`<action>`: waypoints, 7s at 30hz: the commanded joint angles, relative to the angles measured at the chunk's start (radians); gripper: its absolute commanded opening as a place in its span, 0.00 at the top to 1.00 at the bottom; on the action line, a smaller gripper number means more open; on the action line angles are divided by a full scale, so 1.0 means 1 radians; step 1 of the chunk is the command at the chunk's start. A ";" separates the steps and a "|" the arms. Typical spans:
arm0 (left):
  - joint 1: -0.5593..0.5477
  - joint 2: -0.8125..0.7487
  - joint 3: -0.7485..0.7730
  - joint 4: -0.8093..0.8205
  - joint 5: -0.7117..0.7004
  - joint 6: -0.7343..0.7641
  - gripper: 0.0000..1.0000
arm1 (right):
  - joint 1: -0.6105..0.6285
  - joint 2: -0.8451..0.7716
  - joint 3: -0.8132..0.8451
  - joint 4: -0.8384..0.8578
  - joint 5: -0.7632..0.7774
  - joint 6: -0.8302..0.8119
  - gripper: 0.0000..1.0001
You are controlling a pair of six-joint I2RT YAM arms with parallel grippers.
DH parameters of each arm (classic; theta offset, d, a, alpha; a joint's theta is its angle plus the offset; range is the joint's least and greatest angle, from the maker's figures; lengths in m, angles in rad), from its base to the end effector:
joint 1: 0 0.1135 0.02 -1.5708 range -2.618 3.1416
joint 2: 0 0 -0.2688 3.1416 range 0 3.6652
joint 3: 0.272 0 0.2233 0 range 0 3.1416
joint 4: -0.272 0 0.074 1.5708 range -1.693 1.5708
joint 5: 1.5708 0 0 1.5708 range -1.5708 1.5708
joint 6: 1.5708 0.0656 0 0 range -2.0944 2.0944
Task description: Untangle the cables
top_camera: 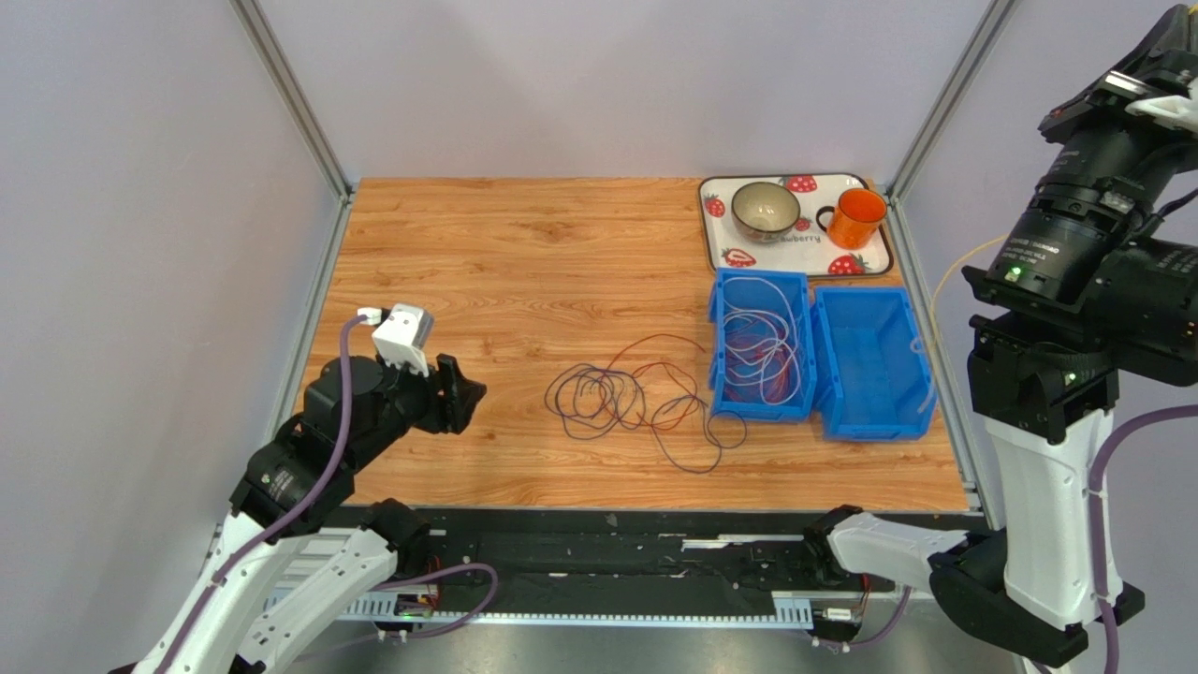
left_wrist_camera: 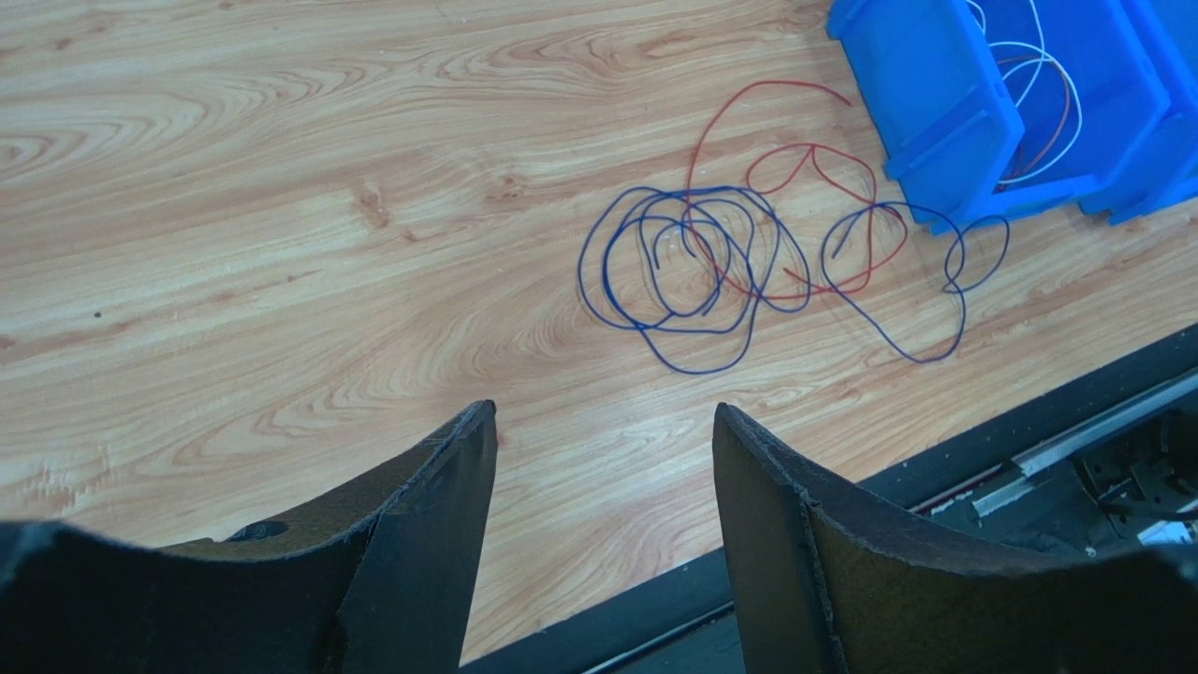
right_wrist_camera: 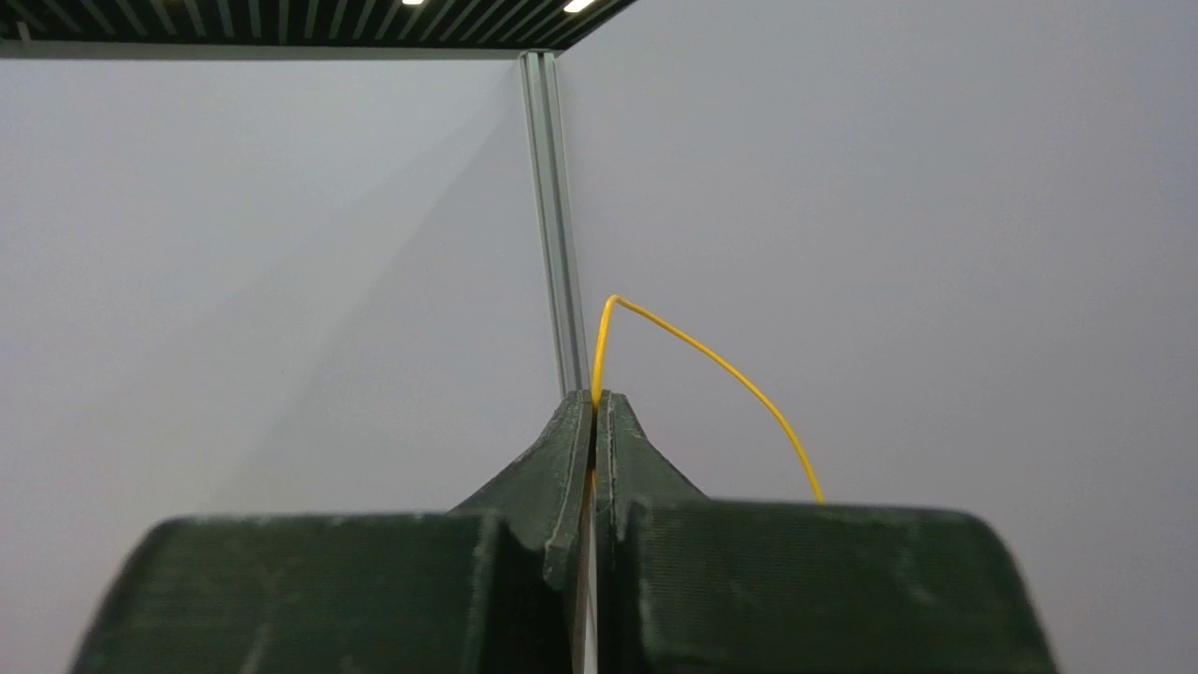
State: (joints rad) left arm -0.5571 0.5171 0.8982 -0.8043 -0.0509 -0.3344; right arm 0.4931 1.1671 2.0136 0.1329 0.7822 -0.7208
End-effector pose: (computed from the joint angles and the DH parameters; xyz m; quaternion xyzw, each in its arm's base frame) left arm 0.0789 -0.0452 0.3248 0.0796 0.8359 -0.2147 0.4988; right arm 0.0917 -0.0032 0.6616 0.1459 0.4293 -0.2108 0.8660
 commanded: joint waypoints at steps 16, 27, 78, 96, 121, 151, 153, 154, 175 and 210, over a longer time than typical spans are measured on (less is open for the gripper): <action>-0.060 0.012 0.002 -0.016 -0.070 -0.012 0.33 | -0.318 -0.104 -0.312 -0.099 -0.083 0.300 1.00; -0.064 0.024 0.004 -0.019 -0.083 -0.012 0.34 | -0.436 -0.119 -0.453 -0.174 -0.087 0.478 1.00; -0.063 0.018 -0.001 -0.012 -0.066 -0.006 0.34 | -0.596 -0.149 -1.079 -0.376 -0.337 1.104 1.00; -0.064 0.008 -0.004 -0.010 -0.063 -0.006 0.34 | -0.611 0.046 -1.194 -0.340 -0.425 1.124 1.00; -0.064 0.037 -0.002 -0.010 -0.064 -0.006 0.34 | -0.617 0.143 -0.788 -0.789 -0.422 1.137 0.39; -0.181 0.681 0.160 0.302 0.117 -0.138 0.41 | -0.021 -0.184 -0.961 -0.872 -0.670 1.270 0.44; -0.187 0.769 0.200 0.339 0.132 -0.111 0.40 | -0.021 -0.205 -0.963 -0.888 -0.666 1.255 0.44; -0.193 0.797 0.212 0.352 0.138 -0.101 0.40 | -0.019 -0.214 -0.960 -0.894 -0.652 1.247 0.44; -0.254 1.337 0.478 0.485 0.163 -0.009 0.43 | -0.022 -0.303 -0.946 -0.980 -0.532 1.140 0.38; -0.253 1.227 1.017 0.064 -0.132 0.195 1.00 | -0.021 -0.346 -0.928 -0.974 -0.603 1.187 0.39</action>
State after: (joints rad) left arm -0.8101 1.8523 1.7676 -0.6273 -0.0990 -0.2192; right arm 0.4690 0.8547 1.0481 -0.8589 0.2111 0.4381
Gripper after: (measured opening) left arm 0.008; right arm 0.616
